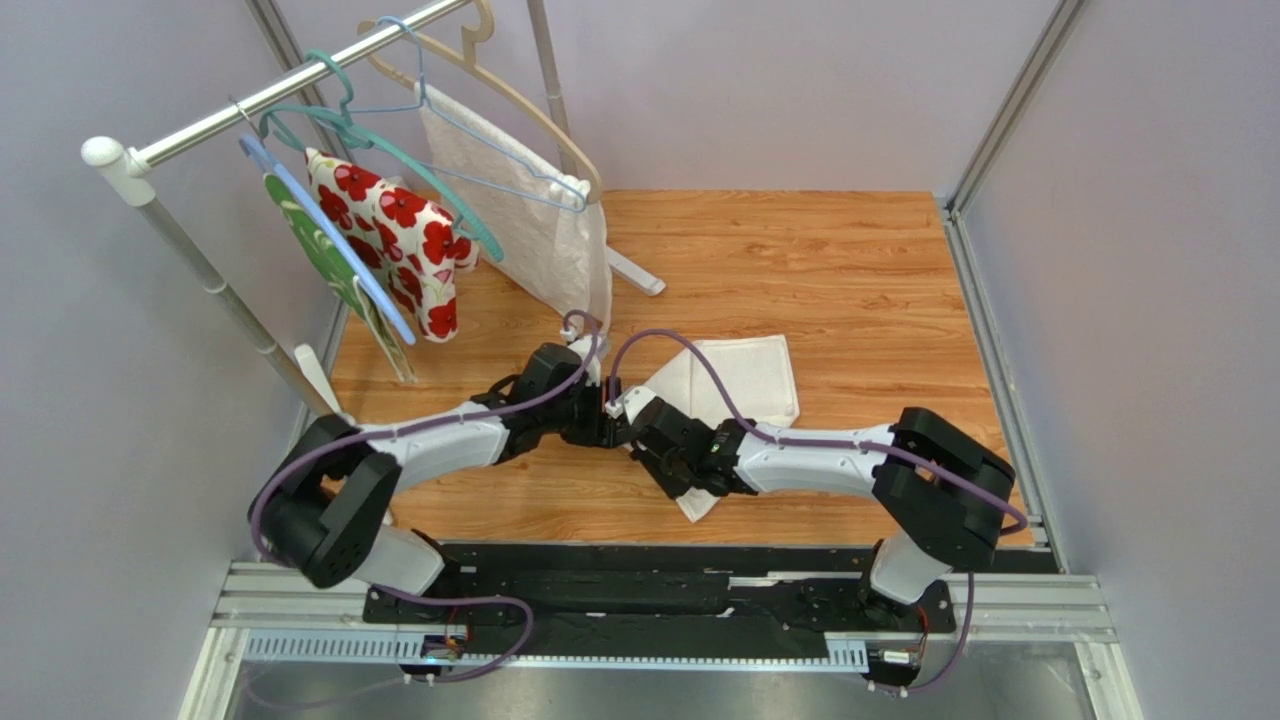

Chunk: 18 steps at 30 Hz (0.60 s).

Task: Fold the napkin, place the utensils inside, and roll it up
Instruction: Roll the napkin with the utensil

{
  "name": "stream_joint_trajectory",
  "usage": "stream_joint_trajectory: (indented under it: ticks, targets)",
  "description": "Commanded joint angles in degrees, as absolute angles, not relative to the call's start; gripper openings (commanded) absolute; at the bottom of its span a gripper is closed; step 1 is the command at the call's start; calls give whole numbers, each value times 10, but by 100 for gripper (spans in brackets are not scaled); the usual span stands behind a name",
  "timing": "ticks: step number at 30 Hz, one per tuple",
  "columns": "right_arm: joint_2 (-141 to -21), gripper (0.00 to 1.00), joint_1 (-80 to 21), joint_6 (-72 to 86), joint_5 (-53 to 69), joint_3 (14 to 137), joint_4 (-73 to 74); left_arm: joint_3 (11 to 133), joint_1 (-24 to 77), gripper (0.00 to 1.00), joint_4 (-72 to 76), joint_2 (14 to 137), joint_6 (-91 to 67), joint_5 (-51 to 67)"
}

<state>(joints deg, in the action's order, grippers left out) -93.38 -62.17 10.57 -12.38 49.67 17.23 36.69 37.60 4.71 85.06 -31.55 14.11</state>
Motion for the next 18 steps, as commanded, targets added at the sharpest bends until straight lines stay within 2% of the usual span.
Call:
stream_joint_trajectory:
  ticks: [1, 8, 12, 18]
  targets:
    - [-911, 0, -582, 135, 68, 456, 162, 359, 356, 64, -17, 724, -303, 107]
    - [-884, 0, -512, 163, 261, 398, 62, 296, 316, 70, -75, 543, -288, 75]
    - [-889, 0, -469, 190, 339, 379, 12, 259, 311, 72, -60, 512, -288, 104]
    - [-931, 0, -389, 254, 463, 341, -90, 214, 312, 73, 38, 529, -311, 155]
